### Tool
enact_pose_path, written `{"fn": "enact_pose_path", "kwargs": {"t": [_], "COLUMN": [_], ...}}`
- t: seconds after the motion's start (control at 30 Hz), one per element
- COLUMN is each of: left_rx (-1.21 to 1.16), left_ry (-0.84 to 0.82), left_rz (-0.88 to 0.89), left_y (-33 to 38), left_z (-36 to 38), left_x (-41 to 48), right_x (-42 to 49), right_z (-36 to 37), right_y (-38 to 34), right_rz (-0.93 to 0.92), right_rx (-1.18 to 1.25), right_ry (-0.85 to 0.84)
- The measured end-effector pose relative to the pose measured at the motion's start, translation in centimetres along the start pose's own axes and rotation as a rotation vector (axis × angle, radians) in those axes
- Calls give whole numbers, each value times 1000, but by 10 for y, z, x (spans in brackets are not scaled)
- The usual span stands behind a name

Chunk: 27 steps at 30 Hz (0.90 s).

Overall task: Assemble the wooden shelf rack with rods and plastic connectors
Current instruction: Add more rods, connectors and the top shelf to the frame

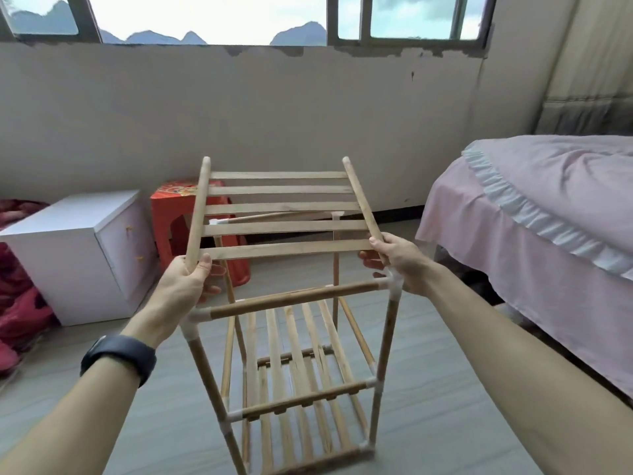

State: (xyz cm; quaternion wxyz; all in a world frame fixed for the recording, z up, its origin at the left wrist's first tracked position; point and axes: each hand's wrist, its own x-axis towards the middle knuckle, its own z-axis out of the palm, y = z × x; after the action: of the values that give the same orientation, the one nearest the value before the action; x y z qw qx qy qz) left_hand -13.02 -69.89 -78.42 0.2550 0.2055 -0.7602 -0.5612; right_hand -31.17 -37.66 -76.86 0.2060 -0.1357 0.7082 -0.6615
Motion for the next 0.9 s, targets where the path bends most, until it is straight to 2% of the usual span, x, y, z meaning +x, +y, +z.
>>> {"fn": "enact_pose_path", "kwargs": {"t": [0.33,0.47,0.67,0.9], "left_rx": [-146,-114,-138,-258], "left_ry": [14,-24,5,-10], "left_rz": [-157,-170,-137,-256], "left_y": [-3,-9,-11,-10], "left_z": [-1,-3,-1,1], "left_x": [-4,-3,-4,-11], "right_x": [8,10,12,13], "right_z": [0,5,9,7], "right_y": [20,20,16,15], "right_rz": [-13,-28,-22,-41], "right_rx": [114,135,-88,-551], "right_ry": [5,59,142,254]}}
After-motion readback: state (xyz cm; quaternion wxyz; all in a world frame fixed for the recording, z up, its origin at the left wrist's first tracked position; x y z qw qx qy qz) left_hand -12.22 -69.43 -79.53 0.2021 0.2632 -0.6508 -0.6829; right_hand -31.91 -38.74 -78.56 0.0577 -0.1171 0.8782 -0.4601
